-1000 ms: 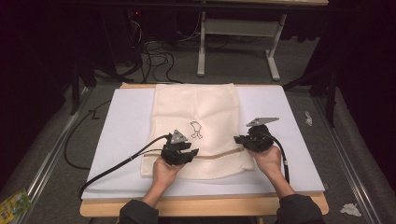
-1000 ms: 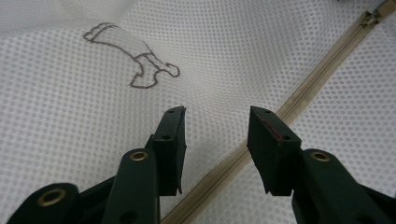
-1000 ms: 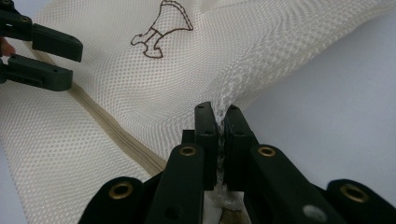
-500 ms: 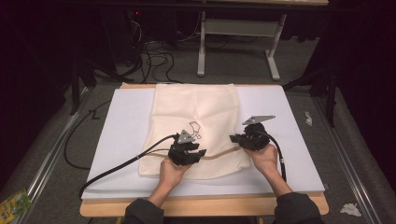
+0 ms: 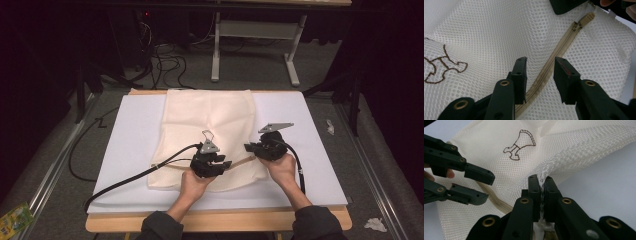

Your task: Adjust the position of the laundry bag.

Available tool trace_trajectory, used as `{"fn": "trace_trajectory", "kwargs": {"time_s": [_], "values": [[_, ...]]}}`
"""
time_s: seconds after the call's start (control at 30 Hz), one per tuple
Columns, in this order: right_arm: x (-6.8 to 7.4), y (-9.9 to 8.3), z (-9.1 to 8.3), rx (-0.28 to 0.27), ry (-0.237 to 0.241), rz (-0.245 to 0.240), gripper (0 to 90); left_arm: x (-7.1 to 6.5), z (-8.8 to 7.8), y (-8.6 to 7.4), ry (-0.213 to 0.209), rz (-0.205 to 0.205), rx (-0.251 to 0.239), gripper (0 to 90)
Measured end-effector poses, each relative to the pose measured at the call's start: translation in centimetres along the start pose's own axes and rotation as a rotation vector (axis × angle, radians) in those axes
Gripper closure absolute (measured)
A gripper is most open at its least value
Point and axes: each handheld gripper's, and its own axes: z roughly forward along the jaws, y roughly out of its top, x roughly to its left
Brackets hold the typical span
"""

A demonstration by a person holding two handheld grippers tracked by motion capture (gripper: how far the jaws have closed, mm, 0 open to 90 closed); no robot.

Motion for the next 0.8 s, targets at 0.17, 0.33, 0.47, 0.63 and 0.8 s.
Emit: {"fn": "trace_trajectory", "kwargs": {"time_s": [0.17,0.33,0.47,0.63,0.8], "values": [[-0.3,-0.1,0.2,0.002,0.005,-0.002,88.2,0.0,0.4,0.2,-0.019,-0.004,-0.009,68.6],[-0.1,-0.1,0.3,0.004,0.006,0.006,88.2,-0.8,1.2,0.6,-0.060,-0.006,-0.011,69.4],[-0.2,-0.1,0.2,0.007,0.008,0.002,88.2,-1.0,2.1,0.8,-0.065,-0.004,0.008,69.9],[-0.3,0.0,0.2,-0.006,0.025,0.025,88.2,-1.1,2.5,1.1,-0.063,0.004,0.015,70.3],[-0.1,0.3,0.4,-0.004,0.028,0.010,88.2,-1.3,2.4,1.5,-0.076,0.000,-0.001,69.7]]}}
